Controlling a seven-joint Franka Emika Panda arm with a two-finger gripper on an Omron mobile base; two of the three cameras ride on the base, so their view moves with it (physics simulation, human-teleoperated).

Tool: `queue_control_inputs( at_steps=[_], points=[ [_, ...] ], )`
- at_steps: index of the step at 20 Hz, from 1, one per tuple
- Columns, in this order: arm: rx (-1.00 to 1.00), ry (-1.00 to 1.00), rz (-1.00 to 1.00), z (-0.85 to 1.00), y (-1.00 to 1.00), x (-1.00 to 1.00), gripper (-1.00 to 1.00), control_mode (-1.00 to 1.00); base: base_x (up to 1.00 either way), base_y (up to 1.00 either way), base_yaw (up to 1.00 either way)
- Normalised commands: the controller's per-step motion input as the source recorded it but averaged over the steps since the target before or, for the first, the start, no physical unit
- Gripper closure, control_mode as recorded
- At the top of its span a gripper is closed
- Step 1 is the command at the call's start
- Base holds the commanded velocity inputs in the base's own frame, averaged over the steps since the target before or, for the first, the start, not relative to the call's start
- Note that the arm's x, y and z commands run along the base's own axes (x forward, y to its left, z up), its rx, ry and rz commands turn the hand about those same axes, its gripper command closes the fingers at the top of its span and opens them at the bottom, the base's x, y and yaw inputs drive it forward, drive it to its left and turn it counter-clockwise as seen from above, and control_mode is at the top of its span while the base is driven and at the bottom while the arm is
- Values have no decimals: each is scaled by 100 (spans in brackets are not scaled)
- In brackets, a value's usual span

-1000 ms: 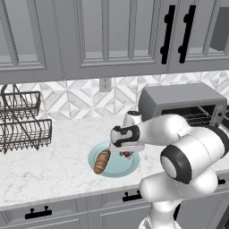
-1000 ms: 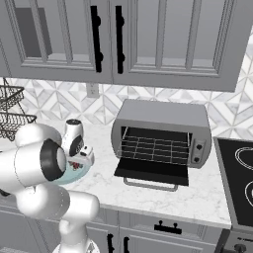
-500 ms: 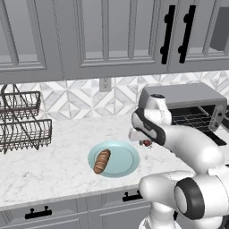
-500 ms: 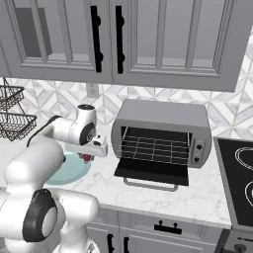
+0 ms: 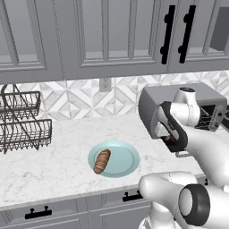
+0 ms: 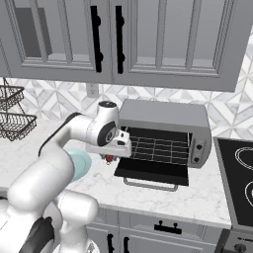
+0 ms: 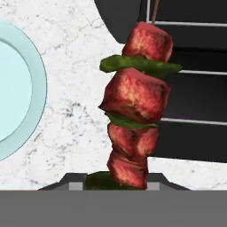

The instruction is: Pick up the kebab skewer and baguette bread, and place them inside the toaster oven. Close the toaster oven door and start by setting the timer.

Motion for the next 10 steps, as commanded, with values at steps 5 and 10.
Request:
queue_control_inputs(
  at_steps=[5, 10],
  points=[
    [-2, 4, 0, 4, -63, 18, 100, -100, 0, 0, 0],
    [0, 3, 0, 0, -9, 16, 100, -100, 0, 0, 0]
  ],
)
